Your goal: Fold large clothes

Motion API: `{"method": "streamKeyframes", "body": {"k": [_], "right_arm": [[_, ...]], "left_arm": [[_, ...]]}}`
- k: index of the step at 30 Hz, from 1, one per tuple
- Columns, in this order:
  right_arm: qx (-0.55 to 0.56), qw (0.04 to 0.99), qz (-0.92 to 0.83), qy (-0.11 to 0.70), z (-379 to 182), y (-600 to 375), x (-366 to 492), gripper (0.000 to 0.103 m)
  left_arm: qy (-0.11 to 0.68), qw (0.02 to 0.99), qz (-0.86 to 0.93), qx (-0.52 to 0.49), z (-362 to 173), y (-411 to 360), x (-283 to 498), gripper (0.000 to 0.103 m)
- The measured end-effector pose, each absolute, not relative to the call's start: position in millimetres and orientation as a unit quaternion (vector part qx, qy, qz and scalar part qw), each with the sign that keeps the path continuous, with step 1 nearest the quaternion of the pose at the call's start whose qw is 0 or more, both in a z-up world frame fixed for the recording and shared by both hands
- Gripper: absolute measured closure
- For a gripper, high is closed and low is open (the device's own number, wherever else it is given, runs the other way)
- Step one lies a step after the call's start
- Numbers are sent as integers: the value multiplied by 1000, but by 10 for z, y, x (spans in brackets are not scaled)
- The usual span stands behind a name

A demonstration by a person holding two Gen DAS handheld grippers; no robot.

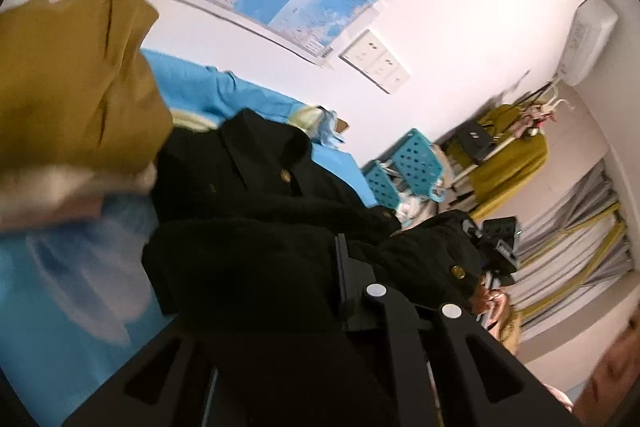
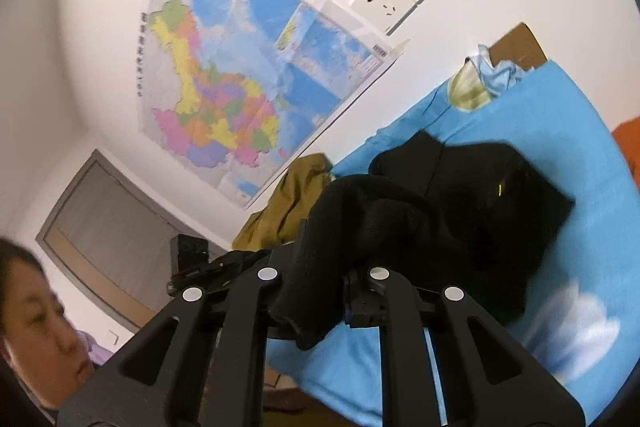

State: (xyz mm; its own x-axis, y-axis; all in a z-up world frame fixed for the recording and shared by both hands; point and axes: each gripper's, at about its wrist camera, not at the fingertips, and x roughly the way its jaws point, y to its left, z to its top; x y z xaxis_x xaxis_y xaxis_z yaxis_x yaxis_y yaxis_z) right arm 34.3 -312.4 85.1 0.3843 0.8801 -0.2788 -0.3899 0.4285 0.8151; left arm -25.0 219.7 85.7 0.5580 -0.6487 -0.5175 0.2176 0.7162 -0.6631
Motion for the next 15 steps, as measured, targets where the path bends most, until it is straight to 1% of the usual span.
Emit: {"method": "streamKeyframes", "body": {"k": [5, 15], "right_arm": [[347, 753, 399, 393, 753, -3019, 942, 90], [359, 727, 337, 478, 215, -2790, 1856, 88]], "left_arm": [[416, 835, -229, -279, 800, 2214, 344, 93], [476, 812, -171, -292, 380, 2283, 1233, 93]]}}
